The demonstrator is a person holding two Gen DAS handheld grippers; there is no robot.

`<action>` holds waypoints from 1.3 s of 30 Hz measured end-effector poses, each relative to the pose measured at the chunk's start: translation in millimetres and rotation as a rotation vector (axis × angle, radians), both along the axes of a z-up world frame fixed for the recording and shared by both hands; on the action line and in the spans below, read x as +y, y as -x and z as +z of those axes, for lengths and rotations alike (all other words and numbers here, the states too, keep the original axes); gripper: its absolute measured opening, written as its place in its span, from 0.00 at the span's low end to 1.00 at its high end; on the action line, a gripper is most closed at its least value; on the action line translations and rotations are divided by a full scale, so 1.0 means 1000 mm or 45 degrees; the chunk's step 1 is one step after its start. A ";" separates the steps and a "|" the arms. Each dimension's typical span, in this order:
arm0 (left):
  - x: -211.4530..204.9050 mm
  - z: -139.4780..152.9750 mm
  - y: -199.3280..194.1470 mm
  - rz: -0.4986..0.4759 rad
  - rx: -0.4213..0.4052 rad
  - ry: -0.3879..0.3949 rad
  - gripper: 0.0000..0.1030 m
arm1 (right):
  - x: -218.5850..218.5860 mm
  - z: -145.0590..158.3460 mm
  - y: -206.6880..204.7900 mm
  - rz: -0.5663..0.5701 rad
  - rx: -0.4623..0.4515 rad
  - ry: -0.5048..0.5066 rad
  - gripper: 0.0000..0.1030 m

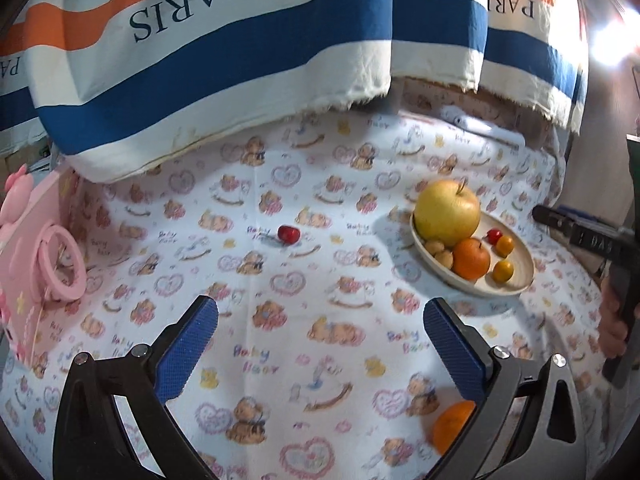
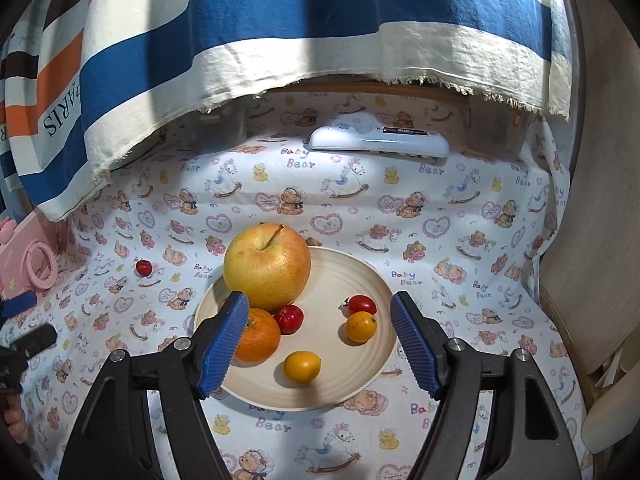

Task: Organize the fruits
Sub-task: 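Move the left tool to a loose orange on the cloth and close on it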

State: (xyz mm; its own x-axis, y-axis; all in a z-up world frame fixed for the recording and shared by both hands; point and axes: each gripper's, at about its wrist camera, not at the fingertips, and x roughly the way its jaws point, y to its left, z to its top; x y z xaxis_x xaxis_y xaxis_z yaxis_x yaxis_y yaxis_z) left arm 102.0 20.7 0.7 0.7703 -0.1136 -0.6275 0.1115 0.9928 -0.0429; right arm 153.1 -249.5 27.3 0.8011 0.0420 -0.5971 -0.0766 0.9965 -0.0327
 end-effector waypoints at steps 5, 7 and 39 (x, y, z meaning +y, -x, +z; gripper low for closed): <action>-0.003 -0.006 0.017 0.002 -0.004 -0.023 0.99 | 0.006 0.001 0.005 0.034 0.031 -0.021 0.73; -0.006 -0.006 0.020 -0.009 0.004 -0.025 0.98 | 0.018 0.004 0.011 0.072 0.013 0.020 0.73; -0.078 -0.035 0.056 -0.500 0.233 -0.025 0.55 | 0.015 0.001 0.067 0.101 0.057 0.092 0.79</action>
